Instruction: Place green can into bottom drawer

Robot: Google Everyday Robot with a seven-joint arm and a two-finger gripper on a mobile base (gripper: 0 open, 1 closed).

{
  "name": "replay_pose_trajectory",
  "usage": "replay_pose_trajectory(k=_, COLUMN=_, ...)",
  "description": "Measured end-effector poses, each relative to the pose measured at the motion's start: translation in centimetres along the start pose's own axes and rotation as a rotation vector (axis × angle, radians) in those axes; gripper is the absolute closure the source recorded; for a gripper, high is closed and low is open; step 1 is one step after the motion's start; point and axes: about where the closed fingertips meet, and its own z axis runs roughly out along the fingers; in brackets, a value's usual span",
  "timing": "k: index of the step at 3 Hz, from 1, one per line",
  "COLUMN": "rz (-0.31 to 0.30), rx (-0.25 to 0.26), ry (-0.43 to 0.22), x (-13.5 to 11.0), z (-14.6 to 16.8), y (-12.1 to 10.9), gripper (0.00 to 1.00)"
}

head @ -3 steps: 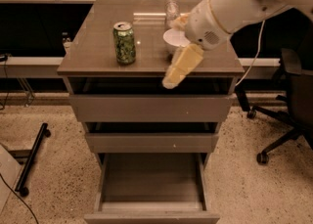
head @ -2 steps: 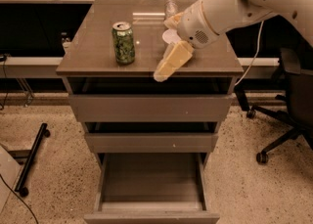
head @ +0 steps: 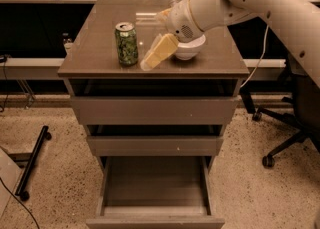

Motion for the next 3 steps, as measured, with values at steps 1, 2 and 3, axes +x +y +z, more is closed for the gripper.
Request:
replay_pose_trajectory(k=1, rz=0.008, rx=-0.02, ry=-0.03, x=-0.8, z=2.1, y=-1.4, gripper=0.0)
replay_pose_trajectory(k=2, rz=0.012, rx=-0.042, ry=-0.046, x=-1.7, z=4.1, y=-2.7, gripper=0.0)
replay_pose_trajectory(k=3, rz=0.029, rx=-0.065, ry=-0.078, x=-2.8, z=6.7, y=-4.0, gripper=0.0)
